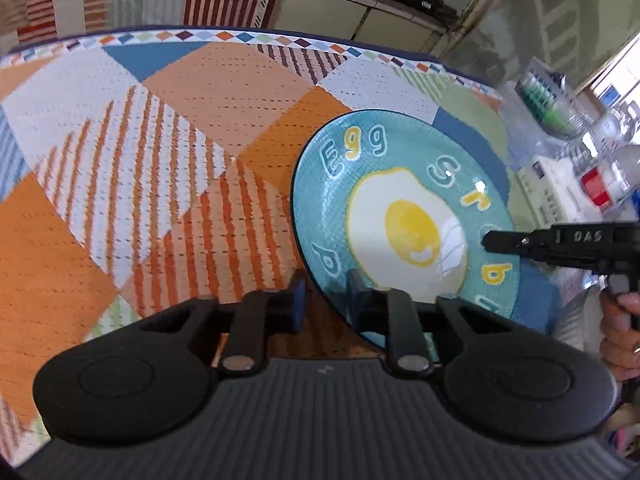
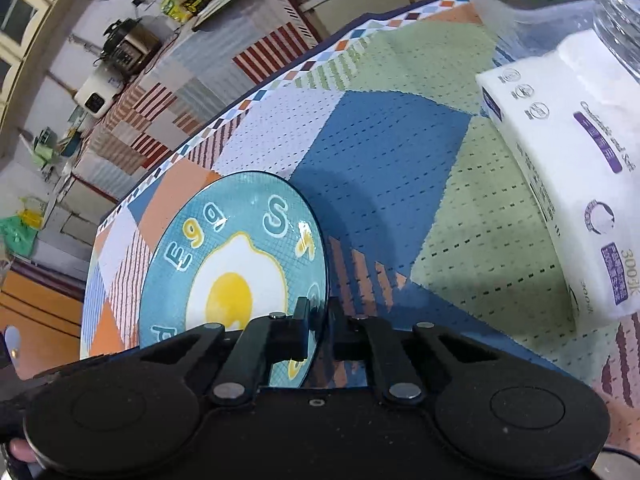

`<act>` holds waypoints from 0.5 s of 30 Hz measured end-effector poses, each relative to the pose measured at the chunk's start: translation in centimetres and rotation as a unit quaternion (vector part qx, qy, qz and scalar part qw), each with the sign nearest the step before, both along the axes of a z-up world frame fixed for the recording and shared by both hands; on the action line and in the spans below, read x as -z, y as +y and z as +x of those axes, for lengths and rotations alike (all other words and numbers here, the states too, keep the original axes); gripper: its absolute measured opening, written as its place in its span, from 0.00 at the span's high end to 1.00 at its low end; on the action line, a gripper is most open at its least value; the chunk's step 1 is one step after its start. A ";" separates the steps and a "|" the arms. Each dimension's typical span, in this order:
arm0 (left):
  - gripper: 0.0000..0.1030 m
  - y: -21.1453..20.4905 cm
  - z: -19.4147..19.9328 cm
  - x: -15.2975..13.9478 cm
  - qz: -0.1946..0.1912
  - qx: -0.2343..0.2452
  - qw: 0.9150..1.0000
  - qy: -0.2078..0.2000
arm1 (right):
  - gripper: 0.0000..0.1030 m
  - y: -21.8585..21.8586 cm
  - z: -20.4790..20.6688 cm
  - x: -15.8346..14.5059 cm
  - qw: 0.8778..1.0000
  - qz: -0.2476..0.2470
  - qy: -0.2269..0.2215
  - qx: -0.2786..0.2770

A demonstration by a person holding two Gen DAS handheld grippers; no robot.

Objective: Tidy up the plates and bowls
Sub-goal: 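Lift the blue 'Egg' plate with the left gripper toward the plate stack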

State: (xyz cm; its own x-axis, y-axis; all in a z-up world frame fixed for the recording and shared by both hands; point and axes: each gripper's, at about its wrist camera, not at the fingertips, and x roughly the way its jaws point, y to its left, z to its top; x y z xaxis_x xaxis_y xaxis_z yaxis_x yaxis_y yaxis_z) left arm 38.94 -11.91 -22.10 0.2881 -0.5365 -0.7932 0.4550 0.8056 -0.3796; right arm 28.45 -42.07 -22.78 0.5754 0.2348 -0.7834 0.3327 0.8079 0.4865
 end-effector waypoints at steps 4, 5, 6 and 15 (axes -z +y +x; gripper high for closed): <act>0.86 0.4 0.7 1.0 -0.032 -0.033 0.999 0.023 | 0.86 -0.2 0.3 0.2 1.000 0.003 0.001 -0.006; 0.86 0.5 0.9 1.1 -0.040 -0.045 0.998 0.029 | 0.85 -0.2 0.4 0.4 1.000 0.008 -0.002 -0.004; 0.87 0.6 0.9 1.1 -0.043 -0.052 0.997 0.035 | 0.85 -0.3 0.4 0.5 1.000 0.009 -0.007 -0.002; 0.85 0.1 -0.7 -3.6 0.004 -0.008 1.000 -0.001 | 0.85 0.3 -1.0 -2.3 0.998 -0.001 -0.042 -0.037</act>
